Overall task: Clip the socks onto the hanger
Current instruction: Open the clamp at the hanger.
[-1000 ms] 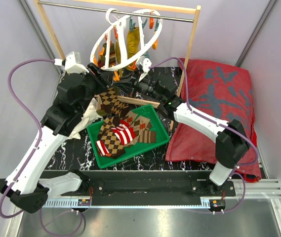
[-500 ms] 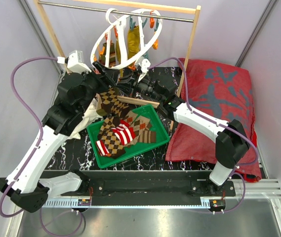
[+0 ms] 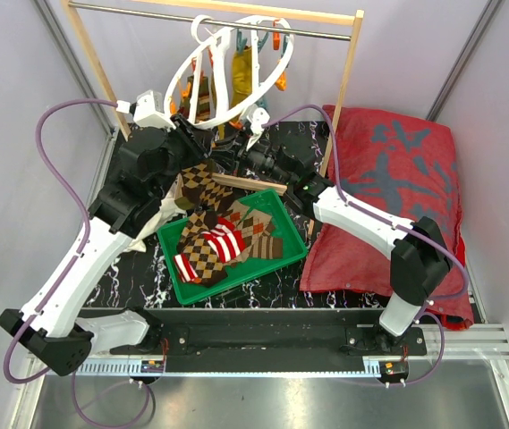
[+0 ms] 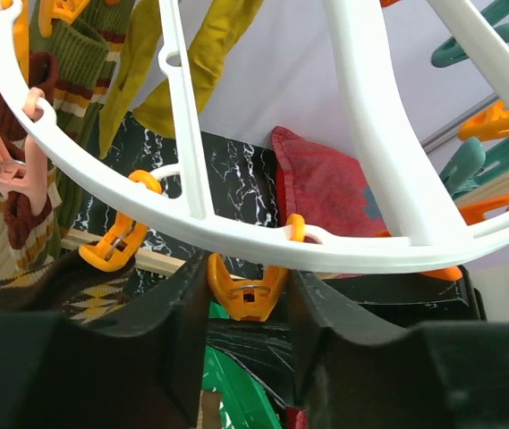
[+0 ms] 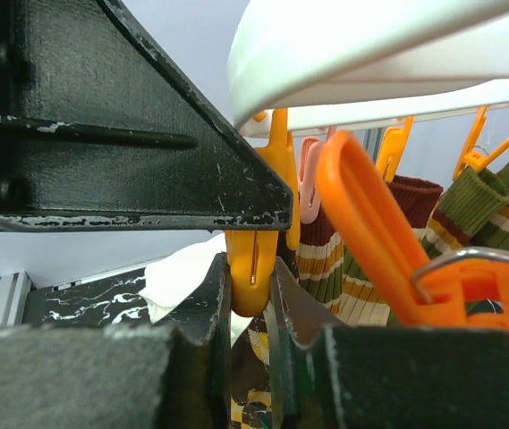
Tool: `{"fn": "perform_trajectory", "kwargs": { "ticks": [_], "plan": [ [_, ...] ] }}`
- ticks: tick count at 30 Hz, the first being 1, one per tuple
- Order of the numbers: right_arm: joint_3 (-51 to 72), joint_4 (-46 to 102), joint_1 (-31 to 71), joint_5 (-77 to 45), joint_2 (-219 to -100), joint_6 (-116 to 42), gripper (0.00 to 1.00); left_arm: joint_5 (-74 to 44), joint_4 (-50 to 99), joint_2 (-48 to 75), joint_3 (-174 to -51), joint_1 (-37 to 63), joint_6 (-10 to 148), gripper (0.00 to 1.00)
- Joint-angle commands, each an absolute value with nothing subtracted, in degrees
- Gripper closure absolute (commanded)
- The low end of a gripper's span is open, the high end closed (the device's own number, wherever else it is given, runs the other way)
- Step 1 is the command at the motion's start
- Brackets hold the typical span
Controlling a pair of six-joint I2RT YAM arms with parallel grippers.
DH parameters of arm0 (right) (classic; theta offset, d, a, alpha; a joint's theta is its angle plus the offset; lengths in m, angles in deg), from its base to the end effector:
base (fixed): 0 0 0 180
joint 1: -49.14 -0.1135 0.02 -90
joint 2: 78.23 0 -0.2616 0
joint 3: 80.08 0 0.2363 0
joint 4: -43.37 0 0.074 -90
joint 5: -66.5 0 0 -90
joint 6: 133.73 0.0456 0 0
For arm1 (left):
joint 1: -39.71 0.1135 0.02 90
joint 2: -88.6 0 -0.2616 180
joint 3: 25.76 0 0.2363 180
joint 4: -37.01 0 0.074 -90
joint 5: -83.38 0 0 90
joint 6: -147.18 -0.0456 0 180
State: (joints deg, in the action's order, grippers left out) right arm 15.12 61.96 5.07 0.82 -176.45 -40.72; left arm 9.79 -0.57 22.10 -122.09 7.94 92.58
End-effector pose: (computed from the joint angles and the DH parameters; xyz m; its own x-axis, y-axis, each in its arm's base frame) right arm 0.2777 0.2950 0.3910 0.1443 0.2063 -0.9678 -0.9277 0.3685 -0.0598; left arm 0.2086 -0.1140 0.4551 -0.2482 -0.4999 -0.8298 0.1513 0.8260 -0.5429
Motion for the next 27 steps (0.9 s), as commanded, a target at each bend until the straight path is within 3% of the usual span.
{"fn": "perform_trajectory", "kwargs": {
  "ticks": [1,6,8,10,11,13,14,17,21,27],
  "plan": [
    [17.9,60.7,3.6,0.0,-174.7,-43.5,0.99,12.5,1.8,21.7,-124.4,7.9,91.6,0.70],
    [17.4,60.3,3.5,-0.6,-174.6,-43.5,0.97,13.9,2.8,22.2,-124.1,7.9,90.0,0.82],
    [17.2,60.0,3.5,-1.0,-174.5,-43.5,0.92,14.4,3.5,22.4,-123.5,7.9,89.1,0.90],
    [16.9,59.2,3.5,-1.6,-174.0,-43.5,0.82,14.7,4.4,22.9,-122.8,7.9,88.0,0.94],
    [16.7,58.8,3.4,-2.4,-173.8,-43.5,0.70,14.7,4.7,22.9,-122.6,7.9,87.7,0.97],
    [15.9,57.0,3.5,-3.3,-172.7,-43.5,0.58,14.7,5.0,23.0,-122.1,7.8,86.5,0.99],
    [15.5,56.3,3.4,-3.9,-172.3,-43.5,0.47,14.7,5.1,23.0,-122.0,7.9,86.0,1.00],
    [13.6,53.2,3.4,-4.8,-170.7,-43.4,0.35,14.6,5.8,23.0,-121.5,7.9,84.7,1.00],
    [10.0,46.6,3.4,-5.1,-168.0,-42.9,0.25,14.5,6.1,22.6,-121.2,7.9,82.4,1.00],
    [5.2,35.0,3.5,-4.1,-166.1,-42.4,0.22,15.2,6.7,22.6,-120.1,7.9,77.6,1.00]
  ]
}}
